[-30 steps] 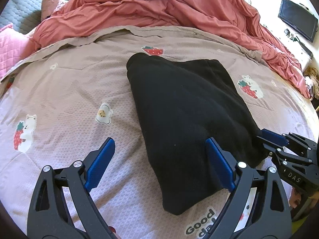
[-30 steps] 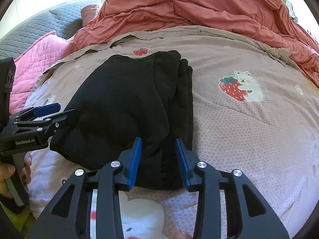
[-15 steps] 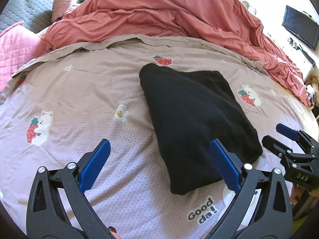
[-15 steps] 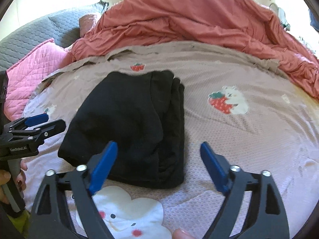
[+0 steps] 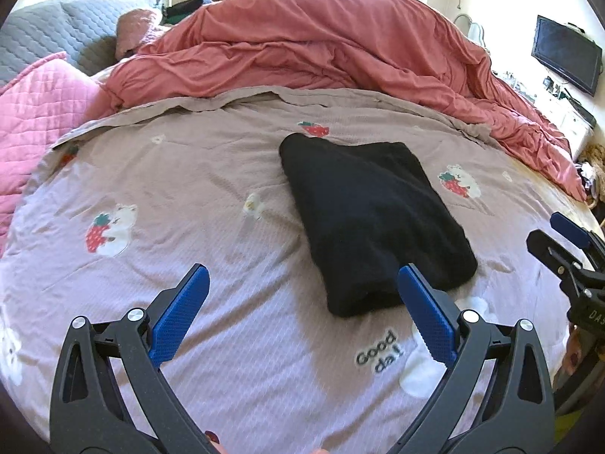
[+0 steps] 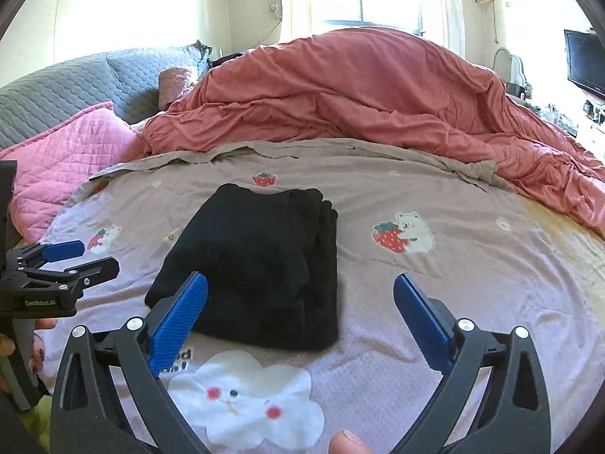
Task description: Fold small clothes
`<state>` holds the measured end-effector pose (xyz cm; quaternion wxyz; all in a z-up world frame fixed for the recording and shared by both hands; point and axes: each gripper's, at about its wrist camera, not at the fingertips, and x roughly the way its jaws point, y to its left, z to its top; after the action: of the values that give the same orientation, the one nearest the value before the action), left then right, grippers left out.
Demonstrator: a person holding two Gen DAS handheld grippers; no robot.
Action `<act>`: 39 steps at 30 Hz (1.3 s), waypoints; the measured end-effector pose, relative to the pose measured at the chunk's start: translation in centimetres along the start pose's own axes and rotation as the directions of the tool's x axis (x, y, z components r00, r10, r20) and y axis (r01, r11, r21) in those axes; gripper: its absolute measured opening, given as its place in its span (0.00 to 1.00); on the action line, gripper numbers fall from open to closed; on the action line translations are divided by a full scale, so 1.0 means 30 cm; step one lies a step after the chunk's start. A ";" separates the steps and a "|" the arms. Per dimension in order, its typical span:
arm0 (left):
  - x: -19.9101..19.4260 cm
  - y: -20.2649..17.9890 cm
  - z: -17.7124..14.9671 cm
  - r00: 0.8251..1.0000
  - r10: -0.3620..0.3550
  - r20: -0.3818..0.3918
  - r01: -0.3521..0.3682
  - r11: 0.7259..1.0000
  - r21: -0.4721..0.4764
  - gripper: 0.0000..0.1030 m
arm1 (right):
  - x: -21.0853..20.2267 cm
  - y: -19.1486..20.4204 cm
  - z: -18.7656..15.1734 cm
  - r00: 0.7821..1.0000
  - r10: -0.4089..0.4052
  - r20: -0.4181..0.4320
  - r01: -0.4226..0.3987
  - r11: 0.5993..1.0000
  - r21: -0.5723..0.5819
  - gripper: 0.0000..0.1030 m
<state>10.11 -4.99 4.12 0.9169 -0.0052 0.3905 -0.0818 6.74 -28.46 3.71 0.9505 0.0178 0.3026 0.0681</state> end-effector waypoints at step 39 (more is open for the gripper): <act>-0.075 0.025 -0.275 0.997 -0.009 -0.073 0.004 0.997 -0.076 0.91 | -0.025 0.006 -0.246 0.987 -0.051 -0.151 0.065 0.994 0.087 0.95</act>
<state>2.78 -3.45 -0.07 0.9009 -0.0380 0.4266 -0.0701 1.85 -28.44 -1.89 0.9251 0.0475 0.3757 0.0277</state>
